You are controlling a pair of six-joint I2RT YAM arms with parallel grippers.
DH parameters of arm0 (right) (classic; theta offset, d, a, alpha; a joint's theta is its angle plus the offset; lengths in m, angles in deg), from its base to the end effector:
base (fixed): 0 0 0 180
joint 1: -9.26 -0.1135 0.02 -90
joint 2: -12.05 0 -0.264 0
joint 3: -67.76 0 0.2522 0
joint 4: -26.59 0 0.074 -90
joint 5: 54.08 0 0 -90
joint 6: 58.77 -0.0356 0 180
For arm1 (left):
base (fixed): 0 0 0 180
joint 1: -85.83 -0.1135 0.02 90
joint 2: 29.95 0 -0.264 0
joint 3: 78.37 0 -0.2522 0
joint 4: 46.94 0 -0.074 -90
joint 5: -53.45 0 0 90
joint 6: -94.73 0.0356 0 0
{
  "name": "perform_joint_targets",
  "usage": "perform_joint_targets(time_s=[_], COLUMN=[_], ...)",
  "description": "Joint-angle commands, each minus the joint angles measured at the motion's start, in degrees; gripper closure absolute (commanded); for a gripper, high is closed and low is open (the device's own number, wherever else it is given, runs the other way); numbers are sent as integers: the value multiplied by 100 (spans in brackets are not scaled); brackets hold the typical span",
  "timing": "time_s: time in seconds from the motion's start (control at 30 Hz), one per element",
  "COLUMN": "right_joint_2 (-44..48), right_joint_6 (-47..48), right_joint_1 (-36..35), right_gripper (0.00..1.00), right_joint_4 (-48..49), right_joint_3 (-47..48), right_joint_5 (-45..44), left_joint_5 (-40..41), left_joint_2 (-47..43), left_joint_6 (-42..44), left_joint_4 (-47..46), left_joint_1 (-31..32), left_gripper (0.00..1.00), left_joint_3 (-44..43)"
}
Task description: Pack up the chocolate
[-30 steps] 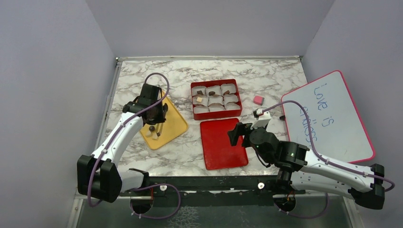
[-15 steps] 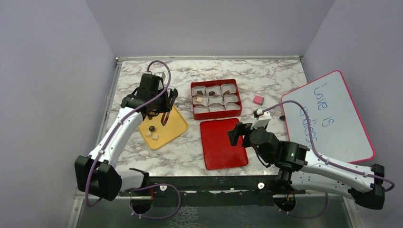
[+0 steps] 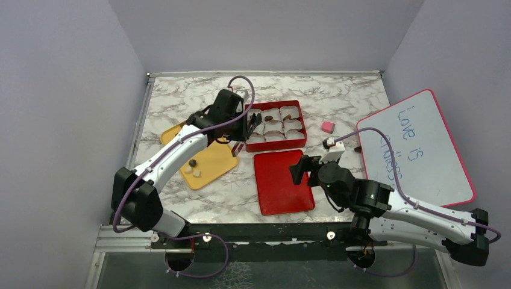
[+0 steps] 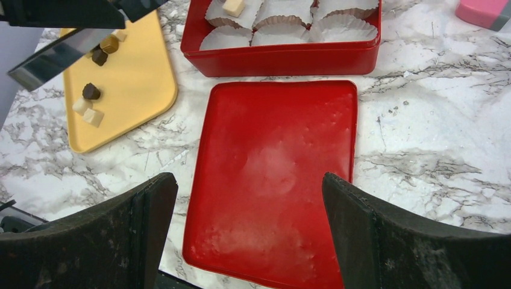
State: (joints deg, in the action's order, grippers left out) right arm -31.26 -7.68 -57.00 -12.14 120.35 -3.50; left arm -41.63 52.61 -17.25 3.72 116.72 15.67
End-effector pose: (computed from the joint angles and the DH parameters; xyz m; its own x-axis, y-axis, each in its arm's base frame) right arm 0.0872 0.1421 0.2854 -0.4584 0.1631 -0.8737 -0.2527 0.9185 0.3040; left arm 0.2660 -0.1628 0.3098 -0.7952 0.0413 -0.6050 0.2861 0.9052 -0.3143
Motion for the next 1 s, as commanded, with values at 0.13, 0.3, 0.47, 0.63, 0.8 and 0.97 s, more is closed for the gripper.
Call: perform_joint_targets(time_s=[0.13,0.3,0.47,0.63,0.8,0.97], right_joint_2=[122,102,121,136,131,108], right_joint_6=[-4,37,92,125,147,139], right_joint_1=[17,17,14,17,17,16], right_gripper=[4,4,4,4,4,4], right_joint_4=[90,62,34,10,5,10], right_joint_3=[7,49,76,98,144,151], right_joint_5=[-142,-188,-231,-279,-286,-269], left_joint_5=[-25,-1,40,106,195,287], left_joint_2=[793,1286,1611,1838,1976,2067], left_joint_6=[3,118,196,255,285,303], left_joint_4=[-543,-593,-598,-589,-588,-594], left_joint_1=[412,569,627,637,637,637], left_gripper=[82,82,79,79,77,74], left_joint_3=[-519,-812,-998,-1088,-1128,-1142])
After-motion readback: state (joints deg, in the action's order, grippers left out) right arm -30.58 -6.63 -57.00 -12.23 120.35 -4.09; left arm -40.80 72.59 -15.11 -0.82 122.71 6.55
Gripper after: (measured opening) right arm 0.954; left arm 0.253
